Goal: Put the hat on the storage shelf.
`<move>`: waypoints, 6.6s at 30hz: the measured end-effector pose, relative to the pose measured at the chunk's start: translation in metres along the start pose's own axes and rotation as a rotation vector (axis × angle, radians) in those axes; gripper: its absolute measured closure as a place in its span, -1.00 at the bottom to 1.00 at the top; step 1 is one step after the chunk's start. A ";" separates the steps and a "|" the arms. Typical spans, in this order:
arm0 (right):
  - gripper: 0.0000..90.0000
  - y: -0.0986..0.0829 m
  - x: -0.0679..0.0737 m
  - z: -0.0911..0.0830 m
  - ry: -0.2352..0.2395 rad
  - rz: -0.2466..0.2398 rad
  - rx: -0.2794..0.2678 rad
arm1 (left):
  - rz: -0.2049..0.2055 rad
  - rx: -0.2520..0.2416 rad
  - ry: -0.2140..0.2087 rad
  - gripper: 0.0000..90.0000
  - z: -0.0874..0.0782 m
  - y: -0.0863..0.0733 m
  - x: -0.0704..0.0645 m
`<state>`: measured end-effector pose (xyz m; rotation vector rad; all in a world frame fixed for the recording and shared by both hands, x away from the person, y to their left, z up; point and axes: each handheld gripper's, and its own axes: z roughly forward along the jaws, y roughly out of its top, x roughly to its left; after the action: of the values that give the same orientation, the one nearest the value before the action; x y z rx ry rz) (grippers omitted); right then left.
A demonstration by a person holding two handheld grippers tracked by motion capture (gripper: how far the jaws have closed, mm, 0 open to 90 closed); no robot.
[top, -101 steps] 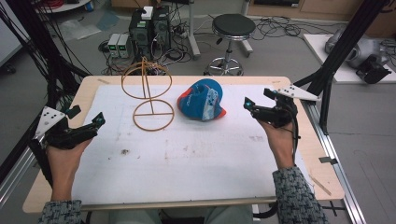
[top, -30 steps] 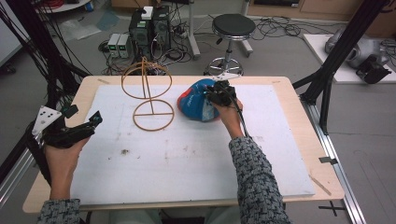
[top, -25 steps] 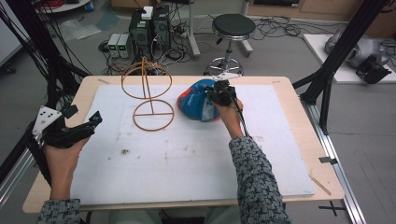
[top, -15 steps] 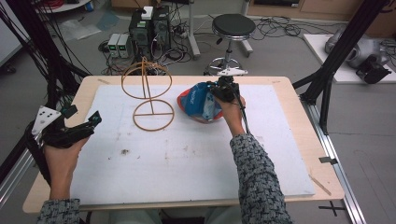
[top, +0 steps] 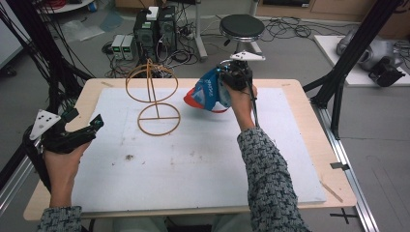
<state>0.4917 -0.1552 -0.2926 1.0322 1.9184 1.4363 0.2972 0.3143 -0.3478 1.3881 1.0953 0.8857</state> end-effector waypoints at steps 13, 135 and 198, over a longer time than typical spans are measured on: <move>0.97 0.051 0.000 -0.016 -0.043 0.084 -0.128 | -0.005 -0.012 0.004 -0.69 -0.003 0.002 0.003; 0.86 0.062 0.143 0.054 0.369 0.092 -0.034 | -0.029 -0.039 0.003 -0.69 -0.010 0.005 0.009; -0.55 0.045 -0.004 -0.100 0.016 0.168 -0.237 | -0.021 -0.024 -0.007 -0.69 -0.001 0.004 0.004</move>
<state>0.4277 -0.2073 -0.2197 1.0904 1.6539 1.7221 0.2981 0.3183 -0.3440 1.3568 1.0892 0.8754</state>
